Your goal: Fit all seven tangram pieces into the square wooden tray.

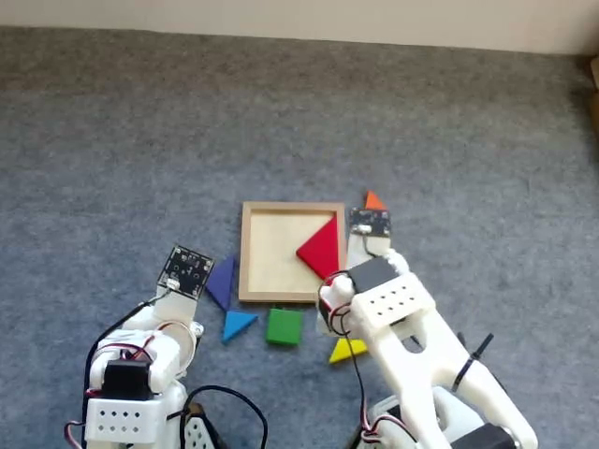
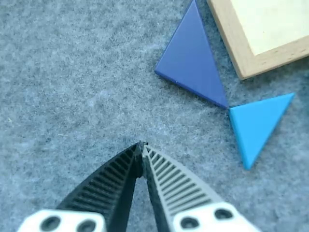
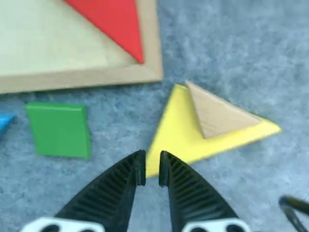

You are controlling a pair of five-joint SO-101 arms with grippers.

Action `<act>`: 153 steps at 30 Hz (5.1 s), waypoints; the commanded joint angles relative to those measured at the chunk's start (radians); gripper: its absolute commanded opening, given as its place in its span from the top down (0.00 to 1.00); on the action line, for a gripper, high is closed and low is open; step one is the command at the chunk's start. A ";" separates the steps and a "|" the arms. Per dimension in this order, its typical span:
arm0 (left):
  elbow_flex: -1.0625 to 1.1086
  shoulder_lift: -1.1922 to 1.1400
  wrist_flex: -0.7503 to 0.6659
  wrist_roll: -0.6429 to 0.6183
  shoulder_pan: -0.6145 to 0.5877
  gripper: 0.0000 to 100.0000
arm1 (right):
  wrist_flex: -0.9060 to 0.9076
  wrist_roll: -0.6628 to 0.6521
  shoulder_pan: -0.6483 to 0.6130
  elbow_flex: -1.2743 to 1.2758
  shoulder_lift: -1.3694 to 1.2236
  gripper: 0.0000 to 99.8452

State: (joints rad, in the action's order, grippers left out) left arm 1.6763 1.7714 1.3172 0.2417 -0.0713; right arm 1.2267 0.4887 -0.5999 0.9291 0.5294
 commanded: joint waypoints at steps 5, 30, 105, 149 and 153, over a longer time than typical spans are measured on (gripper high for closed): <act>0.019 0.050 0.005 0.012 -0.008 0.99 | -0.278 0.014 -0.111 0.206 0.027 0.94; 0.019 0.050 0.005 0.012 -0.008 0.99 | -0.196 -0.402 0.475 0.093 0.041 0.94; 0.019 0.050 0.005 0.012 -0.008 0.99 | -0.147 -0.399 0.630 -0.498 -0.452 0.94; 0.019 0.050 0.005 0.012 -0.008 0.99 | -0.199 0.133 0.524 -0.154 -0.440 0.63; 0.019 0.050 0.005 0.012 -0.008 0.99 | -0.199 0.132 0.545 -0.153 -0.438 0.63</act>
State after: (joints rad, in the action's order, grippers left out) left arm 1.6763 1.7714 1.3172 0.2417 -0.0713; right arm 1.0564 0.6176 -0.0890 0.7802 0.0829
